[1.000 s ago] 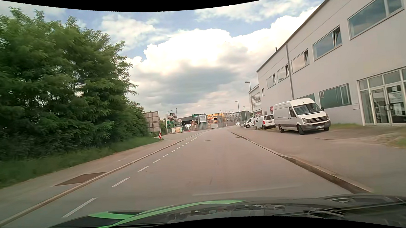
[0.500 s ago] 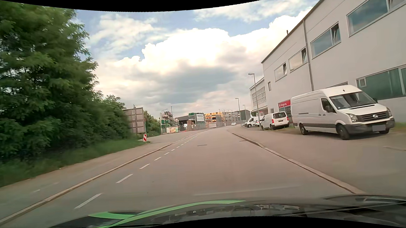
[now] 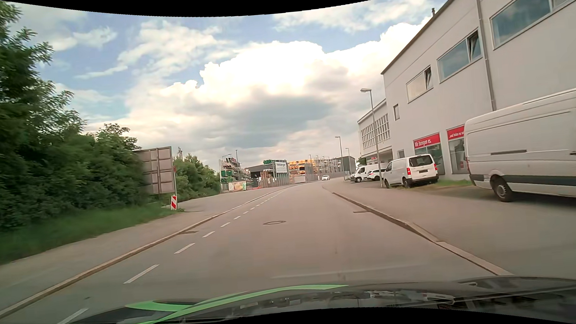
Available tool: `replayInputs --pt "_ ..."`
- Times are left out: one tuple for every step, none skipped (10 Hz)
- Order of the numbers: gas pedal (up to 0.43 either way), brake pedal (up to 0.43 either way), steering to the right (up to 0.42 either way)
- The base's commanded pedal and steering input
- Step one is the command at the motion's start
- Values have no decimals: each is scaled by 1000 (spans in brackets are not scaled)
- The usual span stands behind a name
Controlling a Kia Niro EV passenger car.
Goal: Follow the waypoints while adhering to traffic rules and regulations
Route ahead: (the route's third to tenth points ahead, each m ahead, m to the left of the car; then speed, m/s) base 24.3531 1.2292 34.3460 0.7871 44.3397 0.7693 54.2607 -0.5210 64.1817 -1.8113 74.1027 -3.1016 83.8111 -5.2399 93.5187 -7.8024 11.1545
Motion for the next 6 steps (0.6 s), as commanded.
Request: replayInputs --pt "150 0 0" --pt "150 0 -1" --pt "150 0 0" --pt "150 0 -1" --pt "150 0 -1" --pt "138 0 -1"
